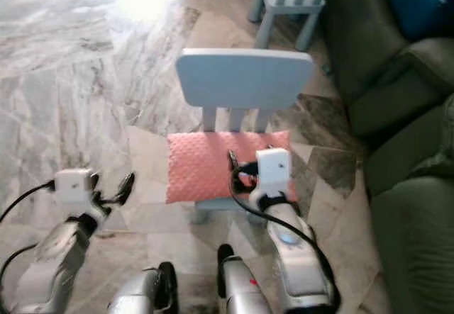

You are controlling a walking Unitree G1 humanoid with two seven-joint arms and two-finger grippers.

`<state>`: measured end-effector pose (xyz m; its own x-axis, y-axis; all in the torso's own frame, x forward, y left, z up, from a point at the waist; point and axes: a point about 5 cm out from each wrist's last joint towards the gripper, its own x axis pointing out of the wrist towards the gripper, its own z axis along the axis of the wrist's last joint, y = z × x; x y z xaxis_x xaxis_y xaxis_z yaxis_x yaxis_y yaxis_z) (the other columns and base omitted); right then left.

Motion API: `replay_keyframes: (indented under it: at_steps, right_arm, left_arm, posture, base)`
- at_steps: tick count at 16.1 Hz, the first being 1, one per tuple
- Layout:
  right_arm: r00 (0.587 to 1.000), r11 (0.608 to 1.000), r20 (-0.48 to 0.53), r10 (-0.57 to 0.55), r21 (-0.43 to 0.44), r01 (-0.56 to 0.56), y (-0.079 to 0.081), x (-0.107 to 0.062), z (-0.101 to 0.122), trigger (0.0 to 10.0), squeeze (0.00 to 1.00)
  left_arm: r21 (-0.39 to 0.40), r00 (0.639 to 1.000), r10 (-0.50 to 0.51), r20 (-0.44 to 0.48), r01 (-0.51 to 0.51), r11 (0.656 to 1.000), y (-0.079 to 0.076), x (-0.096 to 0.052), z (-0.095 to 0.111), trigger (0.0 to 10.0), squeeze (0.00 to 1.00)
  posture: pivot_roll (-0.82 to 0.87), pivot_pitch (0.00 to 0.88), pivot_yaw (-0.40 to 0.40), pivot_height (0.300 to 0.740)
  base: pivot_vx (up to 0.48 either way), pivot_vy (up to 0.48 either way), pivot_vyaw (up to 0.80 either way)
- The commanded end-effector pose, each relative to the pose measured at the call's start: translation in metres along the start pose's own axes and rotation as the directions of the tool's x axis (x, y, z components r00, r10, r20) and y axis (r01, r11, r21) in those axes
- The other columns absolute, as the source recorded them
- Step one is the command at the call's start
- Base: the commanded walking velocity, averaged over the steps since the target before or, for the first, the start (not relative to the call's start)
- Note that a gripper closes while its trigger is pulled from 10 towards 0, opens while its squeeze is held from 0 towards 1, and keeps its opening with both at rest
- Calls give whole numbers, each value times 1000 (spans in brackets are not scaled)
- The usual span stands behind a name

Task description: Move the pillow to the sofa

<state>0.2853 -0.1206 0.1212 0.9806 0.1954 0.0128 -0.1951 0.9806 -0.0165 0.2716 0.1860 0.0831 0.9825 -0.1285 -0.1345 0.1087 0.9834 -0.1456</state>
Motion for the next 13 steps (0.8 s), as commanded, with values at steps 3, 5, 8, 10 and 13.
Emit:
replay_keyframes:
  at_steps: [3, 5, 8, 10, 13]
  right_arm:
    - [999, 1000, -33, 6, 6, -6, 2, -3, -7, 10000, 0]
    - [999, 1000, -34, 9, 5, -9, 3, -2, -7, 10000, 0]
    - [1000, 1000, -23, 13, 4, -13, 3, -2, -6, 10000, 0]
    - [1000, 1000, -24, 14, 2, -14, 3, -2, -6, 10000, 0]
    - [1000, 1000, -24, 16, -1, -16, 3, -2, -6, 10000, 0]
  left_arm:
    - [-7, 999, 19, -44, -20, 1000, 6, -8, -12, 10000, 0]
    - [-5, 999, 20, -44, -20, 1000, 6, -8, -12, 10000, 0]
    - [-7, 999, 16, -43, -17, 1000, 5, -8, -13, 10000, 0]
    - [-10, 999, 9, -39, -10, 1000, 4, -8, -12, 10000, 0]
    - [-22, 1000, -12, -24, 11, 1000, 3, -8, -10, 10000, 0]
  posture:
    - [-8, 334, -39, 740]
    - [-8, 335, -39, 740]
    - [-8, 333, -40, 740]
    - [-8, 331, -41, 740]
    - [-7, 330, -41, 740]
  base:
    - [0, 0, 0]
    - [0, 0, 0]
    - [0, 0, 0]
    - [0, 0, 0]
    - [162, 0, 0]
